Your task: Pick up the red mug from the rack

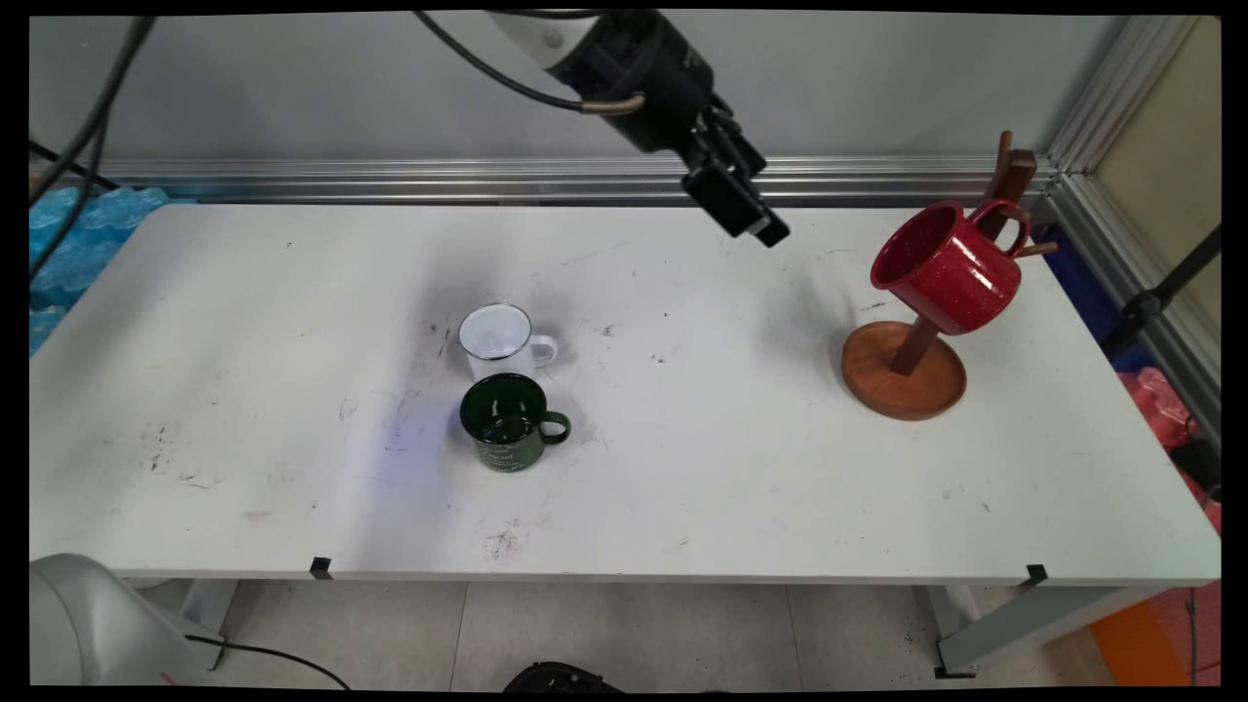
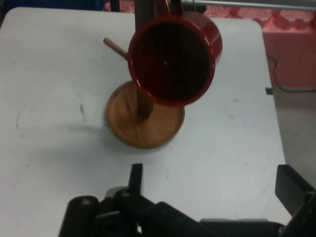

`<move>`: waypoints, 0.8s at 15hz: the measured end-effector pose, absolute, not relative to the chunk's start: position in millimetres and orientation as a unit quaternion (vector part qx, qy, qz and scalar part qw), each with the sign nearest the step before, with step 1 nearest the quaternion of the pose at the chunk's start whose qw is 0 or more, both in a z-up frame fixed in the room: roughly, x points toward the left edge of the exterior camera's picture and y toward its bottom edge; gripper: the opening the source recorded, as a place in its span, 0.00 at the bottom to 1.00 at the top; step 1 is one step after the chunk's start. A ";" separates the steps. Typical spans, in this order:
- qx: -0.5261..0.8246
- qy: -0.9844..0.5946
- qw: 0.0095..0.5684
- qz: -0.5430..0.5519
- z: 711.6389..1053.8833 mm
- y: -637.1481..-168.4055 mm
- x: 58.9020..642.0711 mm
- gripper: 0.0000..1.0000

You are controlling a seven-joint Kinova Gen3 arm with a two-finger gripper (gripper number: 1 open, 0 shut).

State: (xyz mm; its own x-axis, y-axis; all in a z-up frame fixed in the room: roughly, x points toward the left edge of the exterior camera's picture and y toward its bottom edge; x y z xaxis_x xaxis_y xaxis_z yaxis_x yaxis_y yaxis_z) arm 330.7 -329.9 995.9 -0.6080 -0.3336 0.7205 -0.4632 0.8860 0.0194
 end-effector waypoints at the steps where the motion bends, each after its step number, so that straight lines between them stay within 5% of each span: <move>1: 0.226 -0.890 0.387 0.079 993.5 -334.6 327.3 1.00; 12: 0.227 -0.875 0.428 0.018 964.7 -370.5 298.1 1.00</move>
State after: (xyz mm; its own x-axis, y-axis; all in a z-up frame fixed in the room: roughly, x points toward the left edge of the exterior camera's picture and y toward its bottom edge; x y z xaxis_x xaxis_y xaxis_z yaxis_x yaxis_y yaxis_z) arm 298.1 -370.5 964.7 -0.5302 -0.3817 0.7571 -0.4122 0.8963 0.1633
